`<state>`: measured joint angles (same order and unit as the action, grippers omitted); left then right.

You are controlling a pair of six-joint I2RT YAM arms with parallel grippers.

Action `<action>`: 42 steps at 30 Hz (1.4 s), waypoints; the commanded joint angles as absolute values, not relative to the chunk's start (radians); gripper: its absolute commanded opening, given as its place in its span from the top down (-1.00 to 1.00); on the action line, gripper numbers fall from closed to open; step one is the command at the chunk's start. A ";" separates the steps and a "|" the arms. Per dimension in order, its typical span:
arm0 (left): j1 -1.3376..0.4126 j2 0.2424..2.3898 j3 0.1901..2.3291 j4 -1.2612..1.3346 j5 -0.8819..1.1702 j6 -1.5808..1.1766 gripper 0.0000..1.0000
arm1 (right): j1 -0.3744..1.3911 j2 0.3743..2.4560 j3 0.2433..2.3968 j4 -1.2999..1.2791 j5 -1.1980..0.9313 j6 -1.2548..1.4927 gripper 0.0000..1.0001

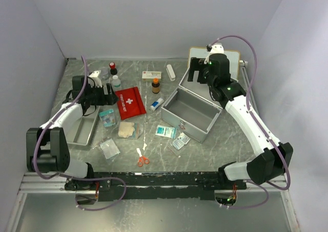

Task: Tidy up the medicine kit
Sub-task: Pick up the medicine pouch from the center of the board.

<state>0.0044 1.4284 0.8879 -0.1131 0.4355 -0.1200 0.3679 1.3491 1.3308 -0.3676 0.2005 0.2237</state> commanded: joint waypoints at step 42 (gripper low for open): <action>-0.080 1.914 0.915 0.275 0.622 -0.471 0.87 | 0.517 1.490 1.489 -0.438 0.262 0.243 -0.96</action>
<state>-0.0692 1.9411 0.9024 0.3458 0.5812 -0.4938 0.4908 1.4780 1.4532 -0.4366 0.2859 0.2508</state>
